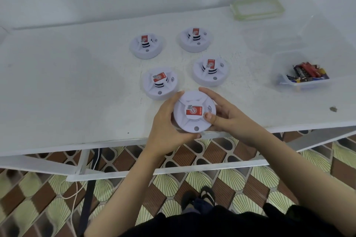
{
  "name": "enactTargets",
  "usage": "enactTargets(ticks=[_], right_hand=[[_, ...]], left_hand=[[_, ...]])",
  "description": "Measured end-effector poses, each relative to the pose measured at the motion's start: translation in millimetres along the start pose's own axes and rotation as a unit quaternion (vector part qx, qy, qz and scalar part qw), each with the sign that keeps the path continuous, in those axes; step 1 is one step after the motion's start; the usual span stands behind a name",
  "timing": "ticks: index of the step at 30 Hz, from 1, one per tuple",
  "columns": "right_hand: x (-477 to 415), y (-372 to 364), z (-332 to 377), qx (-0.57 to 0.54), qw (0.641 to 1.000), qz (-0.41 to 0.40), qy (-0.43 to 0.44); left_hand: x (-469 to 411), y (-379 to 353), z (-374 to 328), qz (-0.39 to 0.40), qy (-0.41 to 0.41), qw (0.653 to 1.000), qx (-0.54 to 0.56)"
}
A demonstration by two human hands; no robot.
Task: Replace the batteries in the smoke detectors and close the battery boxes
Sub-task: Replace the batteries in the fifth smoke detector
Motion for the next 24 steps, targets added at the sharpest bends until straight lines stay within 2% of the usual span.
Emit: enactTargets(ticks=[24], right_hand=[[0.0,0.3,-1.1,0.001,1.0,0.031,0.005]], left_hand=[[2.8,0.0,-7.2,-0.003,-0.014,1.0,-0.016]])
Point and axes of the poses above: each hand's wrist, its own x-axis away from the middle knuckle, its own y-axis out of the back of the hand, z = x × y, the point moved 9 cm from there along -x, towards the middle knuckle, and after that the axes turned 10 degrees about -x, right-handed, at the moved point
